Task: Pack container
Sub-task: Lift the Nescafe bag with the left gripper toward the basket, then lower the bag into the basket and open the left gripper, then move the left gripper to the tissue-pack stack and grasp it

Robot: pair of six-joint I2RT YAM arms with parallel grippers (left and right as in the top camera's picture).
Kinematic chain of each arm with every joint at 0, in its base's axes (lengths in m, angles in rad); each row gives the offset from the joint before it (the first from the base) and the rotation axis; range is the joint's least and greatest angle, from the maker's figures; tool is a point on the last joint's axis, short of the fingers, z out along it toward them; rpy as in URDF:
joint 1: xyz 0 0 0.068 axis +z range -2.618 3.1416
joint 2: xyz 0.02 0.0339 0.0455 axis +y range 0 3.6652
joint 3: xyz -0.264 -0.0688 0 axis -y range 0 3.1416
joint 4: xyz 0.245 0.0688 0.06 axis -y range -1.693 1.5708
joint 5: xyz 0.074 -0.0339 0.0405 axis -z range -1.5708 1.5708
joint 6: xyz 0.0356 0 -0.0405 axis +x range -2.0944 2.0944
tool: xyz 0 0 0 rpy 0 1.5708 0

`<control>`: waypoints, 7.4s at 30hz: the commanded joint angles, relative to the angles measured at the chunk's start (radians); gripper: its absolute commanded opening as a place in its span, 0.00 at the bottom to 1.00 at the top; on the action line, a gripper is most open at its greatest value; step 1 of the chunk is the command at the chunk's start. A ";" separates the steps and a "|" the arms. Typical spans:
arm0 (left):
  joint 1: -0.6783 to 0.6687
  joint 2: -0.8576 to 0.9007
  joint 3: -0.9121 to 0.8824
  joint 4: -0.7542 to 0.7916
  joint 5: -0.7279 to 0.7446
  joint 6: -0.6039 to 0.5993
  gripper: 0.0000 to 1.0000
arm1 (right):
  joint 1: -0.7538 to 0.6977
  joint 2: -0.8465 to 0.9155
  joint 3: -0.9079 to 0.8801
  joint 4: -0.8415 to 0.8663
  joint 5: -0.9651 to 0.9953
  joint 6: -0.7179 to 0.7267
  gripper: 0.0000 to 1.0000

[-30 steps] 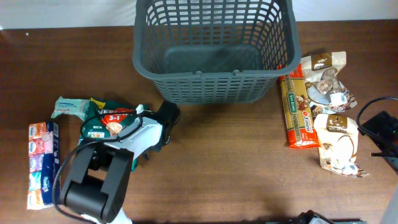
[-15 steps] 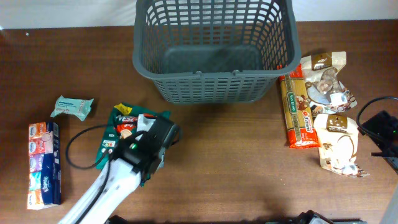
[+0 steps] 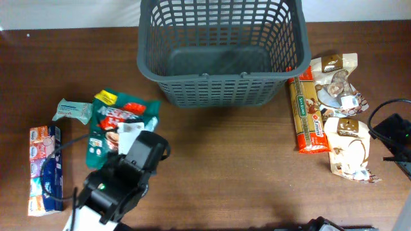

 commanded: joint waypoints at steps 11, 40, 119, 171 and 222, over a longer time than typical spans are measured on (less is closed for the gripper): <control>-0.003 -0.028 0.139 0.667 -0.377 0.319 0.02 | -0.006 -0.002 0.003 0.005 -0.008 0.000 0.99; -0.058 0.522 0.305 1.764 -0.045 0.734 0.02 | -0.006 -0.002 0.003 -0.045 0.056 -0.001 0.99; 0.218 0.948 1.375 0.219 0.406 0.481 0.79 | -0.006 -0.002 0.003 -0.113 0.030 -0.001 0.99; 1.231 0.858 0.499 -0.089 0.486 0.921 1.00 | -0.006 -0.002 0.003 -0.104 0.083 -0.005 0.99; 1.208 1.131 0.933 0.052 0.510 0.930 0.02 | -0.006 -0.002 0.002 -0.083 0.079 -0.005 0.99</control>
